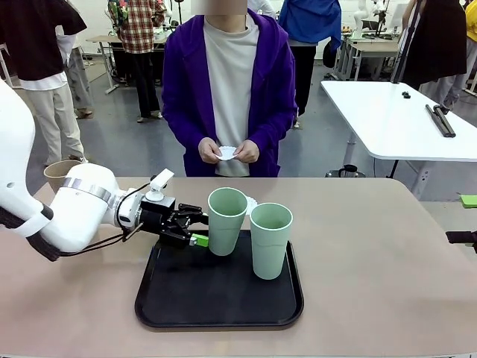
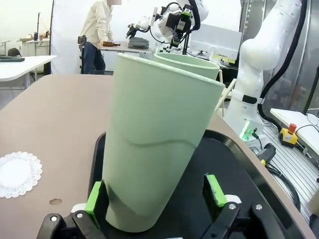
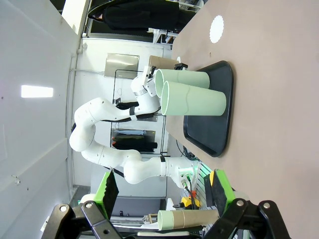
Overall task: Place coasters on the table and set cups on them.
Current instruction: Take one Reusable plastic cup from the Flat Tray and place it on a coaster set by the human.
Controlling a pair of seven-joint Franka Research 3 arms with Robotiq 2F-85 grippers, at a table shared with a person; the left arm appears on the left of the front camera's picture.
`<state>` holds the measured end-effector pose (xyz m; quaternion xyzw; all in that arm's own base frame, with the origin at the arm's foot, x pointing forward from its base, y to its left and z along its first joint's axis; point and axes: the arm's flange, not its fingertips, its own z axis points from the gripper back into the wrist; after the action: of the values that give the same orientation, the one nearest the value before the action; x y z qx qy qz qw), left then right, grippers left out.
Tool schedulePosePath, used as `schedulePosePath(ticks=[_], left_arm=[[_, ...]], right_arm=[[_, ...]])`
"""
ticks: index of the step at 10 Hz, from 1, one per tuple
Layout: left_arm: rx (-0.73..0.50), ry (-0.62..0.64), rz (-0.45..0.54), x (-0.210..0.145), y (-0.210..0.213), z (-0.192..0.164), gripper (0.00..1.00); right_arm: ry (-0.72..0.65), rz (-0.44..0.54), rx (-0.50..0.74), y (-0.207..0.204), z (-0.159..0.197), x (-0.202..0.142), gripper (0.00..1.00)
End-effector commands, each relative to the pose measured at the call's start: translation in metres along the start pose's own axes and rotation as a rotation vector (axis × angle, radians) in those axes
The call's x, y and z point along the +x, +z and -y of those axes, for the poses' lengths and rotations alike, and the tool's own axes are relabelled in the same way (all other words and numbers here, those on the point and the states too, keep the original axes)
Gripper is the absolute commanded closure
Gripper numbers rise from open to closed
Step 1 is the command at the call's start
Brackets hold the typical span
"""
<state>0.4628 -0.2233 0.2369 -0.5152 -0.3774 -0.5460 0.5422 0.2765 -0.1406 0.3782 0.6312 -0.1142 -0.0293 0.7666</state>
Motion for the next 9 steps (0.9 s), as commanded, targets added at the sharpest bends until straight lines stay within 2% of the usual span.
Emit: schedulePosePath(ticks=[1, 9], left_arm=[[0.004, -0.037, 0.013, -0.006, -0.007, -0.009, 0.0], [-0.007, -0.075, 0.028, -0.003, -0.018, -0.02, 0.0]], right_arm=[[0.0, 0.003, 0.013, 0.001, -0.001, 0.0, 0.0], [0.0, 0.003, 0.013, 0.001, -0.001, 0.0, 0.0]])
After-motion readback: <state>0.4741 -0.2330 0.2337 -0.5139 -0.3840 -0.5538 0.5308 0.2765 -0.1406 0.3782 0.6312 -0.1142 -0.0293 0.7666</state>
